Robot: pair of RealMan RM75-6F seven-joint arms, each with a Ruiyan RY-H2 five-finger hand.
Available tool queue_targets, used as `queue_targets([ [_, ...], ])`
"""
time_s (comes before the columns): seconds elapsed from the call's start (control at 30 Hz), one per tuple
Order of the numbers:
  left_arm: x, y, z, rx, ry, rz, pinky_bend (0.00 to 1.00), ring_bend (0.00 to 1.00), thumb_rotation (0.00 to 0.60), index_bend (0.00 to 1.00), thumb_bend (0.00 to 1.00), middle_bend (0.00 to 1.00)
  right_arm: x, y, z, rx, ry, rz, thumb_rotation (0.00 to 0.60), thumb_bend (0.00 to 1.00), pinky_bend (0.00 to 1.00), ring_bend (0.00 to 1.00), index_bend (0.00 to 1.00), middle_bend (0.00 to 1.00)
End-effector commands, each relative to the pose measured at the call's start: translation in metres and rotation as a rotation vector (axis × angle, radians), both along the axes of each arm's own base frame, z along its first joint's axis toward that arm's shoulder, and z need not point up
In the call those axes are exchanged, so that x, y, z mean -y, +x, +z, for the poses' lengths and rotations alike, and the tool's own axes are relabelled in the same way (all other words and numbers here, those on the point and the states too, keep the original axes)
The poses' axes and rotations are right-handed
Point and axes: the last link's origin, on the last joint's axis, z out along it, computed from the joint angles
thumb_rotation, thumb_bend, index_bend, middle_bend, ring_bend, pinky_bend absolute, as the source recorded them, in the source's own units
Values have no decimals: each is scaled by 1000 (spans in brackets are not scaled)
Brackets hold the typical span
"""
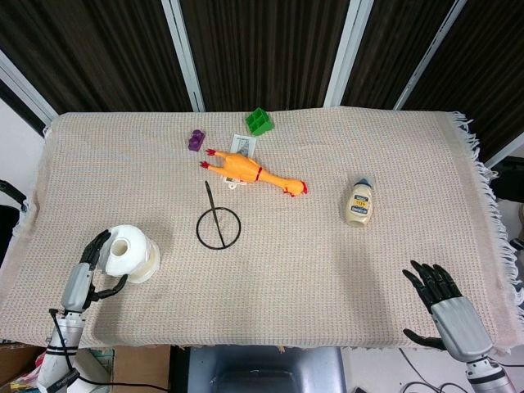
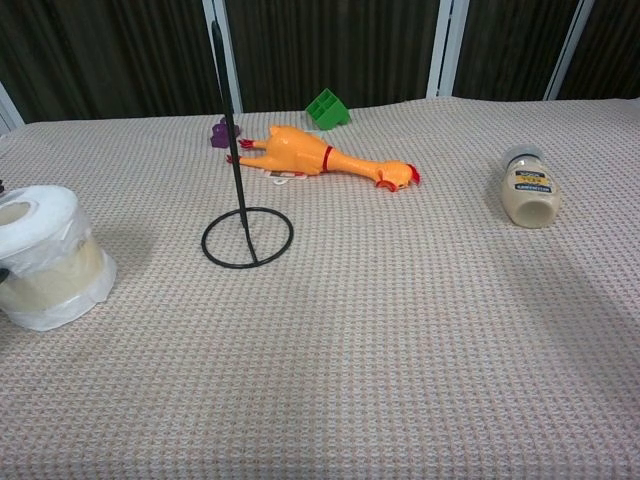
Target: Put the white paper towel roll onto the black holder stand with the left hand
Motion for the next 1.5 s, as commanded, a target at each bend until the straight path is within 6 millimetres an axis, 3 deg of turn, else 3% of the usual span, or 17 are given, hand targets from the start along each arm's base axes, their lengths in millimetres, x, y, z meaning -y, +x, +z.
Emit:
queue_targets([
  [0.03, -7, 0, -4, 43, -7, 26, 15, 0, 600, 0, 327, 0, 0, 0, 0, 1, -2, -1, 600, 55, 0, 0, 0, 0],
  [0.17, -13, 0, -10, 98, -17, 58, 85, 0, 600, 0, 318, 0, 0, 0, 1, 1, -3, 0, 600, 55, 0, 0, 0, 0],
  [0.23, -17, 1, -13, 154, -1, 90, 198, 13, 600, 0, 327, 22, 0, 0, 1, 1, -3, -1, 600, 55, 0, 0, 0, 0],
  [0.27, -19, 2, -14, 165, -14, 96, 308, 61, 600, 4, 344, 81, 0, 0, 1, 1, -3, -1, 600, 55, 0, 0, 0, 0],
  [0.3, -20, 2, -14, 174, -26, 100, 433, 157, 600, 58, 374, 182, 0, 0, 1, 2, -5, -1, 600, 55, 0, 0, 0, 0],
  [0.37, -22, 5, -14, 192, -40, 103, 668, 416, 600, 303, 457, 440, 0, 0, 2, 4, -7, -1, 600, 55, 0, 0, 0, 0],
  [0.47, -25, 12, -13, 242, -24, 109, 868, 646, 600, 577, 623, 692, -1, 0, 3, 6, -5, 2, 600, 55, 0, 0, 0, 0],
  [0.53, -26, 18, -8, 279, 12, 99, 950, 739, 600, 679, 724, 798, -1, 0, 4, 8, -4, 3, 600, 55, 0, 0, 0, 0],
  [0.7, -34, 49, 25, 353, 193, -5, 997, 780, 600, 705, 756, 843, -3, 0, 5, 14, -1, 6, 600, 55, 0, 0, 0, 0],
  [0.77, -40, 71, 45, 394, 273, -63, 1000, 785, 600, 706, 761, 847, -4, 0, 6, 16, 3, 9, 600, 55, 0, 0, 0, 0],
  [1.03, -69, 186, 107, 571, 373, -215, 1000, 785, 600, 706, 747, 845, -5, 1, 8, 24, 9, 13, 600, 55, 0, 0, 0, 0],
  [1.1, -73, 204, 111, 583, 368, -224, 1000, 785, 600, 706, 744, 844, -5, 0, 8, 24, 10, 12, 600, 55, 0, 0, 0, 0],
  [1.2, -75, 211, 113, 588, 367, -221, 1000, 785, 600, 706, 742, 844, -5, 0, 9, 25, 10, 12, 600, 55, 0, 0, 0, 0],
  [1.33, -86, 250, 108, 555, 351, -257, 1000, 784, 600, 707, 739, 844, -4, -1, 13, 35, 6, 4, 600, 55, 0, 0, 0, 0],
  [1.5, -92, 256, 93, 521, 335, -226, 1000, 784, 600, 706, 739, 844, -5, -1, 16, 44, -1, 7, 600, 55, 0, 0, 0, 0],
])
